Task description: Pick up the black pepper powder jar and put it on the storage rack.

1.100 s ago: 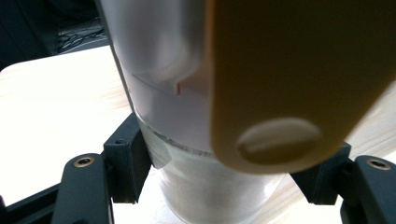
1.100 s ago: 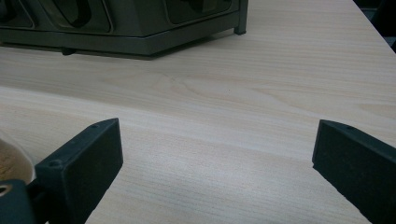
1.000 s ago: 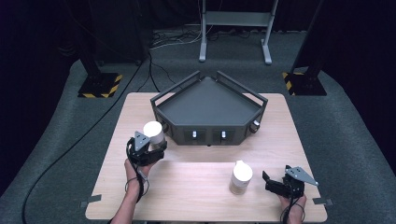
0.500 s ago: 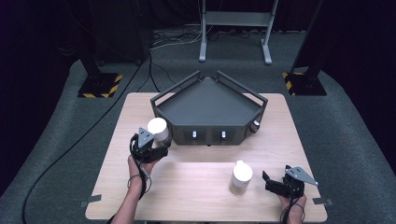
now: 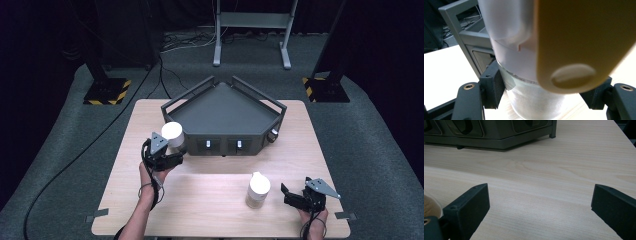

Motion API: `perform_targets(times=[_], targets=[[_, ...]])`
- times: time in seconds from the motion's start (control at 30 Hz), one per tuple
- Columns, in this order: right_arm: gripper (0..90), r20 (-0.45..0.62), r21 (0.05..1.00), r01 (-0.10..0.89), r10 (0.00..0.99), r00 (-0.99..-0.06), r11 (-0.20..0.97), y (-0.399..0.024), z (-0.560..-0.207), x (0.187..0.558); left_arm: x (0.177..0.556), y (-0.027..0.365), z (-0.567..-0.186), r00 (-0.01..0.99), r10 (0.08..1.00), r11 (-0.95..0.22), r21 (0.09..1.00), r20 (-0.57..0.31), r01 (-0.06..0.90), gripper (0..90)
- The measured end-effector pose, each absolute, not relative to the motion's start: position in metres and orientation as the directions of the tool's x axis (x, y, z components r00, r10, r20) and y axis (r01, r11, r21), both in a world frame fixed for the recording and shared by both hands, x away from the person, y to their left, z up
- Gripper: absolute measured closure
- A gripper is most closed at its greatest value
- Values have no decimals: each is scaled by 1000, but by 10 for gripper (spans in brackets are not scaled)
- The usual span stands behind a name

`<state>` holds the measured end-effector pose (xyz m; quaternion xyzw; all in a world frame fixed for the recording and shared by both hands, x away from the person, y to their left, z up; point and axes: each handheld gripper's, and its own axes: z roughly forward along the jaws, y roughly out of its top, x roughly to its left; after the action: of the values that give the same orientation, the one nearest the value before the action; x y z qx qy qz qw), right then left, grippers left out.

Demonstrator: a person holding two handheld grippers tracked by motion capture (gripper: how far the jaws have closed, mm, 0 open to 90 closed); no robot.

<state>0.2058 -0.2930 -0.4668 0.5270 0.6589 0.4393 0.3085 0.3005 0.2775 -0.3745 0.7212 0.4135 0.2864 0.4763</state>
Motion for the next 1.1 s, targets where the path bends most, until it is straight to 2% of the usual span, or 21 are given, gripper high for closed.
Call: perform_targets(times=[1.1], targets=[[11, 62, 903, 426, 965, -255, 55, -294, -467, 206, 316, 270, -346, 515, 857, -210, 931, 29, 297, 305]])
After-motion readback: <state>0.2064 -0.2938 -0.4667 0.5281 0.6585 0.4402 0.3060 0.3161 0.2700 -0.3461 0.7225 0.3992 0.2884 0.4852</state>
